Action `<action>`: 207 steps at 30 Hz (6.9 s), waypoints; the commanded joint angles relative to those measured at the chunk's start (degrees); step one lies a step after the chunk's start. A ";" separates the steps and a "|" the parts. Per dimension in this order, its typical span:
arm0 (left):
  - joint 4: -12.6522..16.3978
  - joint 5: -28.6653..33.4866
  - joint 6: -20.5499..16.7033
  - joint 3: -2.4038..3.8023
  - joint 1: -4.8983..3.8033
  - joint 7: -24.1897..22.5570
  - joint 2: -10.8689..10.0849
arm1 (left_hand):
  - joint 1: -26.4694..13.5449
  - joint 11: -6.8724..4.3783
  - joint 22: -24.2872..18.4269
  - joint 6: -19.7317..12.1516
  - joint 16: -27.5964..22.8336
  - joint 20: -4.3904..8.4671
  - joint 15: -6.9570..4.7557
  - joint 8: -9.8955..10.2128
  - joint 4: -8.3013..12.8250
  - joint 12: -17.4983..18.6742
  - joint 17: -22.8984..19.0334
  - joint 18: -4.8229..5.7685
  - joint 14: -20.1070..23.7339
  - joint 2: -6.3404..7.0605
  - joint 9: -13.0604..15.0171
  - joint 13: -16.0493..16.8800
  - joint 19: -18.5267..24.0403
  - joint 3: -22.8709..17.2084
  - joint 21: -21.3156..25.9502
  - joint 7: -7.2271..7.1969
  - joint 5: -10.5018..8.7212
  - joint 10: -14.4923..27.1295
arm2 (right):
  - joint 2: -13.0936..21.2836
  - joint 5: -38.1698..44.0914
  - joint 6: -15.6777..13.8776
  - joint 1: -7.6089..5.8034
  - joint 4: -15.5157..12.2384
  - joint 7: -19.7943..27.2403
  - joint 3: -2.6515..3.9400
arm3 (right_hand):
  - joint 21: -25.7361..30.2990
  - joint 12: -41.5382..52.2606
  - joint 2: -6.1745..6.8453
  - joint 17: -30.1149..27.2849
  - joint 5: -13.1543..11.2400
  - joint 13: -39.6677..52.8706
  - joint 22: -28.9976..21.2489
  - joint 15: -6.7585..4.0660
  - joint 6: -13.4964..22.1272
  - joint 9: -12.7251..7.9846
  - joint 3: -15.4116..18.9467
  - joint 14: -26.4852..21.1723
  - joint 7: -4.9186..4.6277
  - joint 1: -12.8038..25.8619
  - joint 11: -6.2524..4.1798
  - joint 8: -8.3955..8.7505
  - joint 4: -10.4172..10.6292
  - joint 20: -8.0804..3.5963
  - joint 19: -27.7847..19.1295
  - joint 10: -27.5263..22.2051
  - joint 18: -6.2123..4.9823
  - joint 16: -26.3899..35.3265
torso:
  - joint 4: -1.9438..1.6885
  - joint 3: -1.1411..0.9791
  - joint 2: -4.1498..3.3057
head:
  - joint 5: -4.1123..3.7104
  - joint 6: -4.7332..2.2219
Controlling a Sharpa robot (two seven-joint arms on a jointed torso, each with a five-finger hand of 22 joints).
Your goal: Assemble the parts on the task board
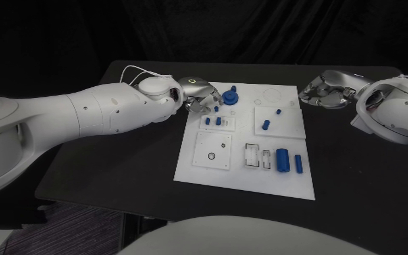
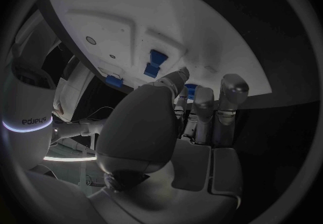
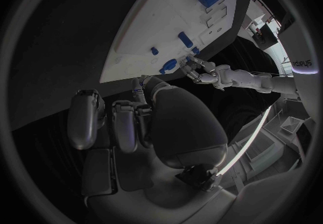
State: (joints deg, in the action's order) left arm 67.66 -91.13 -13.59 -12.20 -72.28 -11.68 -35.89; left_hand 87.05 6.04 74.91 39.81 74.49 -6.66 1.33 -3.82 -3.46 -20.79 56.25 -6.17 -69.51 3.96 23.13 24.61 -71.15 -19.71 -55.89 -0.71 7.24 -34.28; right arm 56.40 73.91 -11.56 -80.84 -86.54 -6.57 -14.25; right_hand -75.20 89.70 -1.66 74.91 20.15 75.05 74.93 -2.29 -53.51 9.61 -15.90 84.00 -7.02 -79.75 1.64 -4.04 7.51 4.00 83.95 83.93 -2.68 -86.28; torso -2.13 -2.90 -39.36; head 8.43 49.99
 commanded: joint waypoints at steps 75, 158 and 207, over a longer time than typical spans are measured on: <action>13.51 80.70 13.04 0.00 6.75 -34.53 -17.82 | -1.82 -3.08 -57.88 -19.37 -74.49 -4.90 3.59 1.66 -12.90 10.86 -56.25 -4.04 69.51 -13.30 -20.85 -22.90 66.72 34.23 53.66 -1.49 11.11 29.82 | -6.19 18.91 -1.75 4.84 2.92 1.30 0.07 | 17.72 -65.07 7.82 -6.97 0.60 -49.85 6.76 4.68 3.00 4.20 -4.58 -3.68 0.29 3.03 5.55 -0.42 -6.04 4.27 -7.23 -40.11 -3.60 15.62 | -1.39 1.67 1.00 | -9.74 0.01; 12.50 80.70 14.17 0.00 8.43 -31.90 -17.90 | 2.01 -1.64 -57.54 -19.19 -74.27 -8.82 6.17 1.46 -12.03 10.82 -56.05 -4.18 68.90 -13.87 -20.70 -22.88 65.35 34.28 53.01 0.15 18.55 29.96 | -4.25 18.44 -7.42 0.57 -3.93 3.36 0.11 | 5.24 -62.14 4.07 -3.44 1.69 -52.11 9.63 1.50 -6.51 14.46 -5.17 0.25 -0.21 -0.52 1.90 -7.00 -10.50 1.25 -1.92 -28.42 -1.49 10.02 | -1.31 1.74 0.95 | -7.63 0.01; 11.53 80.70 14.33 0.00 8.81 -32.37 -16.36 | 2.29 -1.32 -59.68 -19.12 -74.39 -6.82 5.38 1.45 -12.28 10.76 -56.15 -4.25 69.23 -14.24 -20.69 -22.89 66.51 34.27 53.60 0.68 18.67 29.90 | -18.78 25.91 0.00 10.46 -5.90 3.62 0.09 | 6.38 -63.80 4.39 -4.45 1.27 -53.49 9.26 1.78 -4.68 15.99 -5.16 -0.17 -0.68 -1.16 2.29 -5.99 -11.38 1.41 -2.63 -27.68 -1.73 10.61 | -1.36 1.84 0.97 | -1.04 0.01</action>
State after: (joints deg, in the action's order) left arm 79.17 -10.77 0.43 -12.26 -63.59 -38.87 -52.36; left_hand 88.95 4.20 15.27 20.69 0.38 -13.82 6.86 -2.49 -15.80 -9.91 0.15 -9.75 -0.32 -10.14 2.41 1.75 -4.63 14.59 -2.64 -0.40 25.66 -4.41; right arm 37.72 98.81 -12.49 -70.63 -92.43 -2.24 -14.19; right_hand -69.11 26.14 2.71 70.54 21.58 21.64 74.92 -0.40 -58.48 25.61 -21.10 84.06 -7.56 -80.55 3.80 -10.19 -3.42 5.43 81.70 55.78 -4.45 -75.89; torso -3.50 -1.08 -38.37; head 7.29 49.99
